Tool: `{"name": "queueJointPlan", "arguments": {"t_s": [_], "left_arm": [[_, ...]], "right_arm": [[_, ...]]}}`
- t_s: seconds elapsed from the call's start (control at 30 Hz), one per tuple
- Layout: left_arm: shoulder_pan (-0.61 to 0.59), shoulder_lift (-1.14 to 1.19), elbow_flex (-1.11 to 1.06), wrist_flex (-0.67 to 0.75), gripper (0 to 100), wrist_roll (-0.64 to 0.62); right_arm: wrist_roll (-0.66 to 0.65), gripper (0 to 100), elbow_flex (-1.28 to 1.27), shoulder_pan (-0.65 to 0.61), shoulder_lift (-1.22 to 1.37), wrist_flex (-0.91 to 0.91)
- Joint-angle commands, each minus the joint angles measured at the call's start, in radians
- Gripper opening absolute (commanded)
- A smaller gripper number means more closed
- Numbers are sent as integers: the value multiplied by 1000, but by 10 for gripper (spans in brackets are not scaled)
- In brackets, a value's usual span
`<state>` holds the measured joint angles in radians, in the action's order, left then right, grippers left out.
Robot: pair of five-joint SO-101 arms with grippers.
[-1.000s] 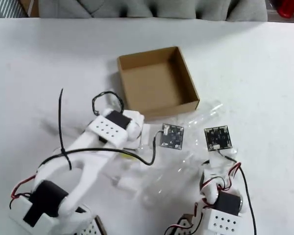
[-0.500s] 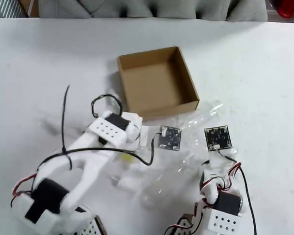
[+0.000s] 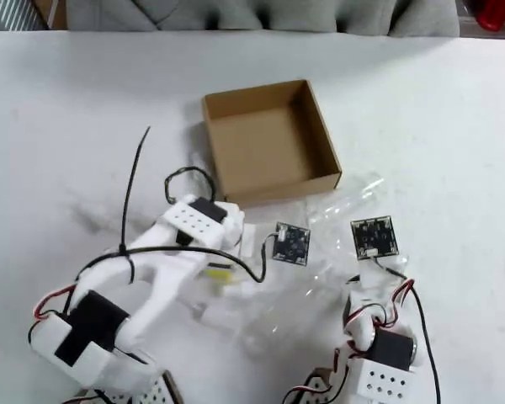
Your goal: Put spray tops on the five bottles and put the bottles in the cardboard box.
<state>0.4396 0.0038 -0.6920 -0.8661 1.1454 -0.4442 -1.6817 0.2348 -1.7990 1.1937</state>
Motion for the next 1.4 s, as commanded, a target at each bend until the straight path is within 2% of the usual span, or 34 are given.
{"name": "queueJointPlan", "arguments": {"t_s": [0.0,0.13,0.3,0.47,0.67,0.8,0.93,1.0,1.2,1.37], "left_arm": [[19,-2,54,23,69,5],[54,-7,77,-28,20,2],[88,-47,183,-207,20,-8],[111,-105,232,-275,20,-115],[110,-131,221,-276,24,-157],[101,-131,126,-272,24,-190],[62,-131,40,-147,27,-180],[38,-131,25,-106,57,-180],[-2,-139,26,-97,194,-183],[5,-140,34,-101,221,-175]], "right_arm": [[-8,41,-8,-4,-4,-5],[-8,41,-8,-4,-4,-5],[-8,41,-8,-4,-4,-5],[-8,41,-8,-4,-4,-7],[-8,41,-8,1,-4,-7],[-8,41,-8,1,-4,-7],[-8,41,-8,-2,-4,-5],[-8,41,-8,-1,-4,-5],[-8,41,-8,1,-4,-5],[-8,41,-8,-4,-4,-5]]}}
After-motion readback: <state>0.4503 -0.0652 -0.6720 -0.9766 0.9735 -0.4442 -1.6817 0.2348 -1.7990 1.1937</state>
